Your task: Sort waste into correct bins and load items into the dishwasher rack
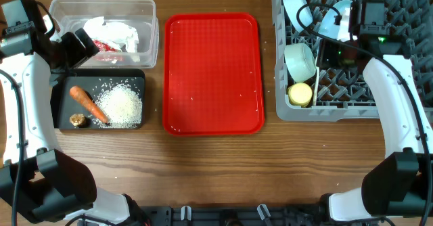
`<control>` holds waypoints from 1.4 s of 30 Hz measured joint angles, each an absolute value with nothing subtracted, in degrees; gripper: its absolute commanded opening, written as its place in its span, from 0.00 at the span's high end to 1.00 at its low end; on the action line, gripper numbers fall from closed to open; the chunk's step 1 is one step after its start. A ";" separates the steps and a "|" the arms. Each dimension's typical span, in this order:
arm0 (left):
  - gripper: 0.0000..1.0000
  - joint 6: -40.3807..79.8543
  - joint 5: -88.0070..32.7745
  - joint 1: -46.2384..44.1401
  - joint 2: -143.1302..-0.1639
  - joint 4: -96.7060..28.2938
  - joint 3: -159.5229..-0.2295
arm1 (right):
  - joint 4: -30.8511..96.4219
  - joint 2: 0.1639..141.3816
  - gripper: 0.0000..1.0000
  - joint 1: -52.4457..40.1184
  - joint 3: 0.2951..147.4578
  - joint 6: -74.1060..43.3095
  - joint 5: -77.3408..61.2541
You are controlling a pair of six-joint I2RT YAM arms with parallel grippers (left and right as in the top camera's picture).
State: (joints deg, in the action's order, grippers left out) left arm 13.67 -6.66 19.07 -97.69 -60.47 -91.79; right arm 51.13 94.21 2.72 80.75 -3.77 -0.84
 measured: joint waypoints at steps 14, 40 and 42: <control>0.00 13.67 -6.66 19.07 -97.69 -60.47 -91.79 | 60.69 62.87 0.00 2.31 92.84 -1.39 -16.71; 0.00 13.69 -6.66 19.07 -97.69 -60.49 -91.81 | -4.08 30.65 0.00 0.84 23.33 -4.97 -18.50; 0.00 13.69 -6.63 19.07 -97.69 -60.51 -91.81 | -5.87 24.91 0.00 0.84 15.86 -6.48 -17.26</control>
